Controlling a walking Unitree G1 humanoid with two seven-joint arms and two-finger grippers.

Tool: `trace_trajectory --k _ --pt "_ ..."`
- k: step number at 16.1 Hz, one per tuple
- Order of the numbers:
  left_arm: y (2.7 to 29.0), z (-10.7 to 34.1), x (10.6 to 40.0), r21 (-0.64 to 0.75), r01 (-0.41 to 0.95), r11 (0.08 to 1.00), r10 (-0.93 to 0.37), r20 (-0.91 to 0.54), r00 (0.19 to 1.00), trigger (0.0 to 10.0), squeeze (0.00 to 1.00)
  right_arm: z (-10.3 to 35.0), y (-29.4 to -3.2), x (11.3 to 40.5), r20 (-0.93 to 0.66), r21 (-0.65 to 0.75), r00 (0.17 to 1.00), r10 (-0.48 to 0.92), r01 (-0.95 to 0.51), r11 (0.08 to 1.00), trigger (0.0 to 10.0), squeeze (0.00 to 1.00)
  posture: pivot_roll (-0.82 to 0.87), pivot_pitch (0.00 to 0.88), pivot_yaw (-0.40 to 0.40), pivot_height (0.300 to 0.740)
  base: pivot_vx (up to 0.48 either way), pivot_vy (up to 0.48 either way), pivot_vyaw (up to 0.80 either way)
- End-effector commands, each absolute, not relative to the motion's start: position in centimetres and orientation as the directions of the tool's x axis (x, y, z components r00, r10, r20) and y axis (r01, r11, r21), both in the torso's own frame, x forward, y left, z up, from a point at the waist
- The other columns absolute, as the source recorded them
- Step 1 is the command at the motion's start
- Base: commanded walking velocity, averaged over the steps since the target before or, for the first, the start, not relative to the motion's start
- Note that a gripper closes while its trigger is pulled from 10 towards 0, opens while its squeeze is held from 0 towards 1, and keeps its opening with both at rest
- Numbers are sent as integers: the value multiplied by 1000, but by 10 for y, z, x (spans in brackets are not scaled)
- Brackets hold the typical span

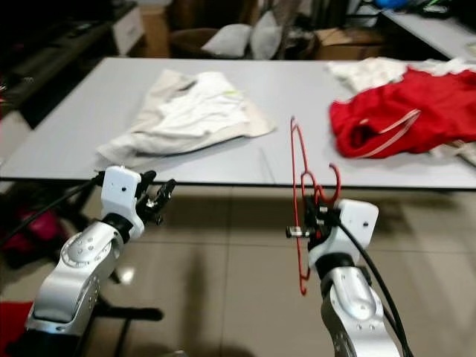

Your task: Hang hanger

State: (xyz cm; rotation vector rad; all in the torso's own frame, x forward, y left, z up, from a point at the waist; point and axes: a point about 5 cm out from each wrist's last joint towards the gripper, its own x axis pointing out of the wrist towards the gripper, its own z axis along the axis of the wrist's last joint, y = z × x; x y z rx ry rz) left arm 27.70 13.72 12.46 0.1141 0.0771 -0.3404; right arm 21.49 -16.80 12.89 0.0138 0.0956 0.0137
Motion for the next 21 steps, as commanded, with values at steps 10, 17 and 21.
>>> trace_trajectory --k 10,17,21 --pt "134 139 289 107 334 937 -332 -36 943 10000 0 134 -172 228 -80 -33 996 30 -33 999 10000 0 -69 0 51 740 231 0 -240" --pt "136 142 295 113 320 941 -318 -33 947 10000 0 135 -170 232 -70 -29 997 33 -35 999 10000 0 -71 0 62 740 314 0 0" --pt "138 142 298 109 311 944 -309 -32 950 10000 0 135 -170 232 -68 -30 997 34 -36 999 10000 0 -71 0 68 740 313 0 0"
